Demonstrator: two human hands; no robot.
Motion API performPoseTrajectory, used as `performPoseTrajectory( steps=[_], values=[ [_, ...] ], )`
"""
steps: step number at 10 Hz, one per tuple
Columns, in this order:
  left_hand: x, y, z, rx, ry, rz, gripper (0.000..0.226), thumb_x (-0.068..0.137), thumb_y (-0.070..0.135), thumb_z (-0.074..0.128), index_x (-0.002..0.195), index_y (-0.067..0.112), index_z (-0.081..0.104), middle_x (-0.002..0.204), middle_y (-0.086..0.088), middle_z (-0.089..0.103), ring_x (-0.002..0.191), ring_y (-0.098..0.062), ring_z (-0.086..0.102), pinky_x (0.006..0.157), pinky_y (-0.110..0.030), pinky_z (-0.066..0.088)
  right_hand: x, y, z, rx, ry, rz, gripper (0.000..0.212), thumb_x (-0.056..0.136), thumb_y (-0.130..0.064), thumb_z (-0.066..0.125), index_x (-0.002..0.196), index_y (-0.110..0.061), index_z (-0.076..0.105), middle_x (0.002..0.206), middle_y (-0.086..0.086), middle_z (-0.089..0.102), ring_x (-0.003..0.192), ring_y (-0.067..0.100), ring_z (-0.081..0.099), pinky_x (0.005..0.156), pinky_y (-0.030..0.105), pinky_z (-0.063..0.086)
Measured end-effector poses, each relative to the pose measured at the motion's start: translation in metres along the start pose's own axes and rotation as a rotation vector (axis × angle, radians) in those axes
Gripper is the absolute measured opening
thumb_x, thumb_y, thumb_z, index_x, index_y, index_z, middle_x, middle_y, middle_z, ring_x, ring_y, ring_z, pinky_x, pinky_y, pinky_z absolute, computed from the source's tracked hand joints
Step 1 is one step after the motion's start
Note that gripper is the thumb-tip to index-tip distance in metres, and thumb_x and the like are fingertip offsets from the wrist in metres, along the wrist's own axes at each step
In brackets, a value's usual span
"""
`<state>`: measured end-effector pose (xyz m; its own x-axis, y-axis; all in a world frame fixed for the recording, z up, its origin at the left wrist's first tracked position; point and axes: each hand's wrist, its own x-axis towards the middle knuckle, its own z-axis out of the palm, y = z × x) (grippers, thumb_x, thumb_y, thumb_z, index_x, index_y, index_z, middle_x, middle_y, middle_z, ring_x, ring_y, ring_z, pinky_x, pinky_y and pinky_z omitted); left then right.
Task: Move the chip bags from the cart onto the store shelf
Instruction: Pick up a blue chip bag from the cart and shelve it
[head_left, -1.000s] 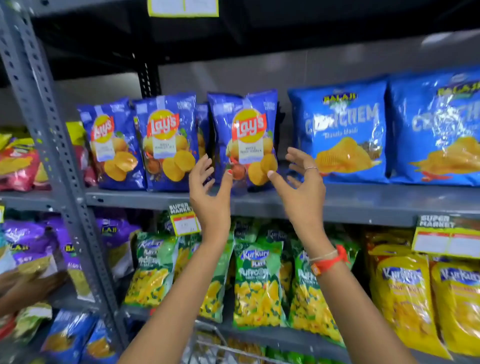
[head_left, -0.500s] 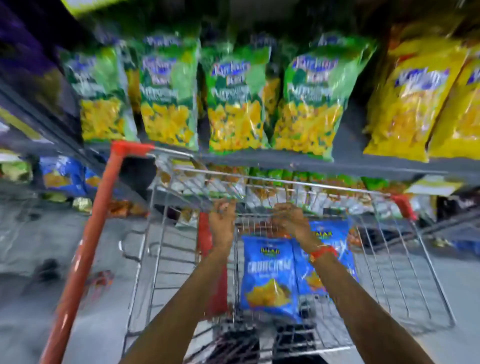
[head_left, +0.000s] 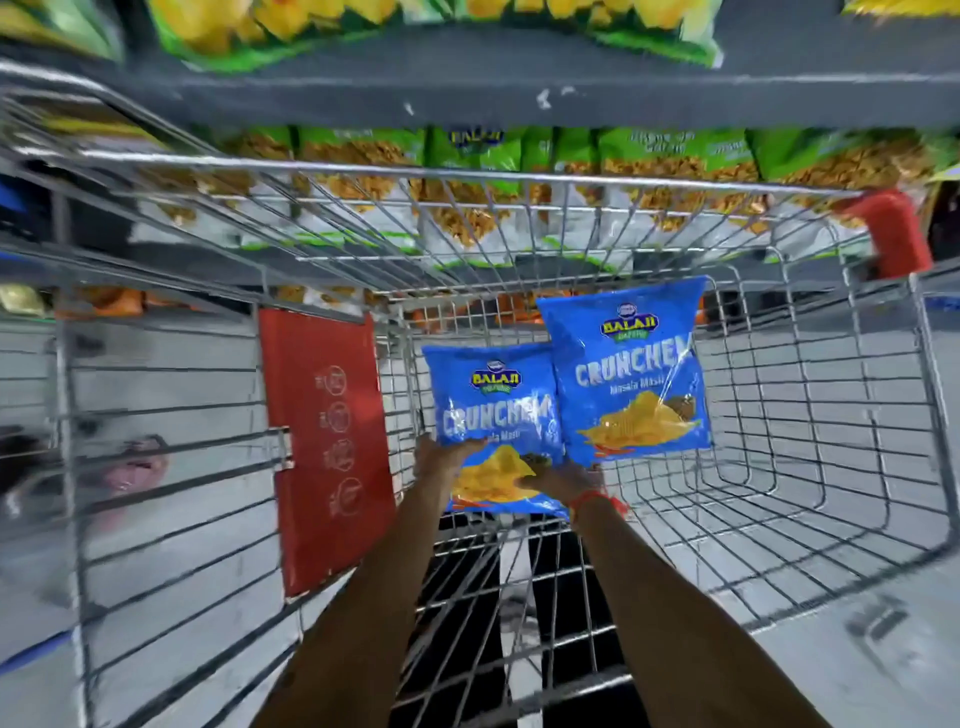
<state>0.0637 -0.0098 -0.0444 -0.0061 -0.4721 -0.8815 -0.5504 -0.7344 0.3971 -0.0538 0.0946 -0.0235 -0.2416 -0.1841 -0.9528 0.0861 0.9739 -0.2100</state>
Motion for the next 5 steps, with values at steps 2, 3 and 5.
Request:
performPoseTrajectory(
  steps=[2,3,5],
  values=[
    [0.001,0.009,-0.001,0.097,-0.093,-0.001,0.058,0.068,0.008,0.079,0.118,-0.003,0.052,0.122,-0.028,0.061,0.111,-0.043,0.059,0.069,-0.043,0.057,0.034,0.025,0.013,0.312,0.033,-0.072,0.051,0.069,-0.018,0.078,0.115,-0.002,0.063,0.126,0.015,0.063,0.12,0.026,0.057,0.109,0.044,0.04],
    [0.003,0.009,-0.002,0.077,-0.12,-0.031,0.052,0.069,0.011,0.078,0.115,0.0,0.057,0.119,-0.023,0.064,0.116,-0.043,0.055,0.089,-0.056,0.048,0.027,0.014,0.008,0.442,0.003,-0.06,0.058,0.064,-0.02,0.083,0.114,0.002,0.063,0.125,0.018,0.064,0.118,0.026,0.058,0.107,0.037,0.042],
    [-0.008,0.016,-0.004,-0.027,-0.094,-0.043,0.046,0.069,0.007,0.076,0.111,-0.004,0.061,0.108,-0.013,0.065,0.102,-0.029,0.064,0.071,-0.031,0.054,-0.003,0.001,-0.01,0.553,-0.134,-0.076,0.148,0.008,-0.056,0.088,0.13,0.012,0.04,0.141,0.02,0.044,0.132,0.029,0.042,0.113,0.035,0.032]
  ],
)
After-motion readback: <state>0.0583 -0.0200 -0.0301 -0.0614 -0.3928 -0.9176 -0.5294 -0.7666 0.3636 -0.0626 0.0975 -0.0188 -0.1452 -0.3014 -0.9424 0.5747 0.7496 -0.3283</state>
